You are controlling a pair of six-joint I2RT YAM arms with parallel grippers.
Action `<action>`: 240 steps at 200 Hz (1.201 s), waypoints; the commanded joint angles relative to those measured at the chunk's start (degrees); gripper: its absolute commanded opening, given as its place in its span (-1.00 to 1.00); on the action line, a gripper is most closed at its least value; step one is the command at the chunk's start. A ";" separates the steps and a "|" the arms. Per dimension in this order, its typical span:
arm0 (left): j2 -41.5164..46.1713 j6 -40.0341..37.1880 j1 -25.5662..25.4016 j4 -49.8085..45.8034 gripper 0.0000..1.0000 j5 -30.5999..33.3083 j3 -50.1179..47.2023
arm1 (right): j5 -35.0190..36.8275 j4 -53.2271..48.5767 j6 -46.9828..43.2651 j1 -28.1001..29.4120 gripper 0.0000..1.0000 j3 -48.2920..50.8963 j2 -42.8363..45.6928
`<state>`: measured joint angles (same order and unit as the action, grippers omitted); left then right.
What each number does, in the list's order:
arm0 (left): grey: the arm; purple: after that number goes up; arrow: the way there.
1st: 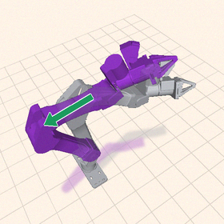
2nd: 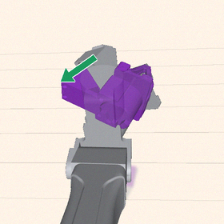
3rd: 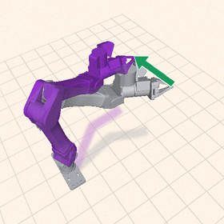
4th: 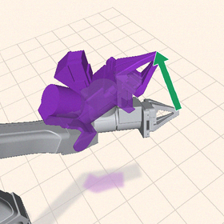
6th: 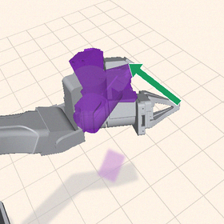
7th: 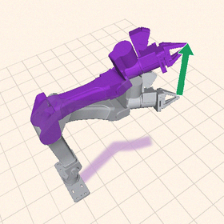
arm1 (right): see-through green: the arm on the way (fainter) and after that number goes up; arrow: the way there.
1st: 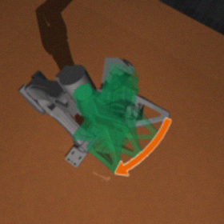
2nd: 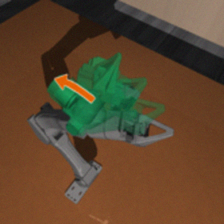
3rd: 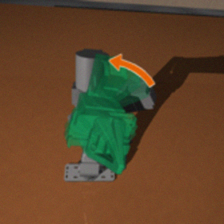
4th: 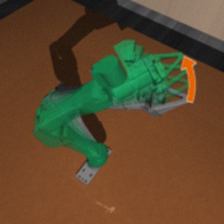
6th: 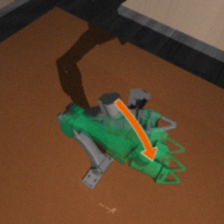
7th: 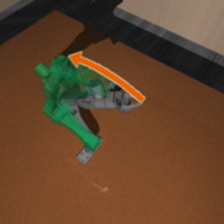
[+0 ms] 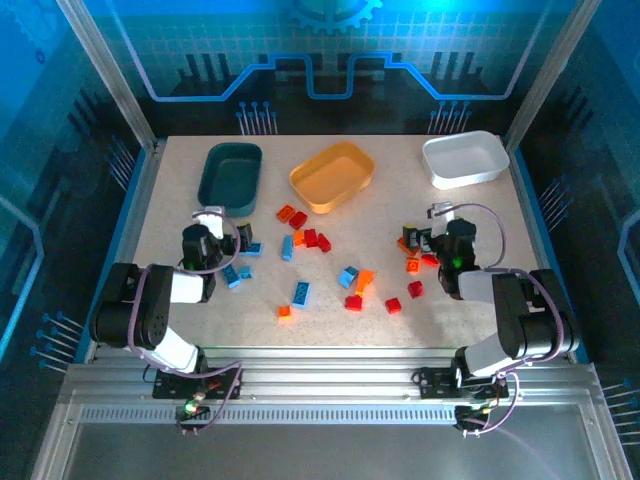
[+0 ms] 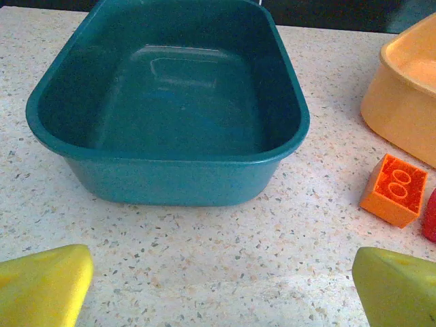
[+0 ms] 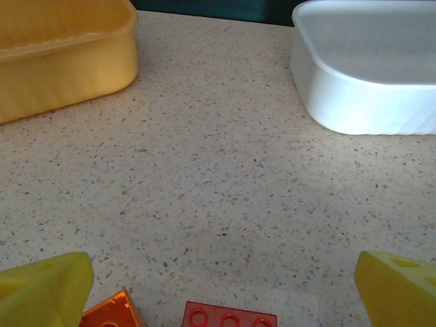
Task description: Sort the legos into containers by color
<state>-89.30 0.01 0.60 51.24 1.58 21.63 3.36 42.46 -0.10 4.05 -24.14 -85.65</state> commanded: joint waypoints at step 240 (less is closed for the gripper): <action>0.85 -0.19 -0.07 -0.10 0.98 0.89 0.91 | -1.69 -0.56 -0.51 -1.07 0.99 -1.31 -0.53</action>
<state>-89.30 0.01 0.60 51.27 1.61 21.63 2.48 42.46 -0.08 3.95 -24.14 -85.65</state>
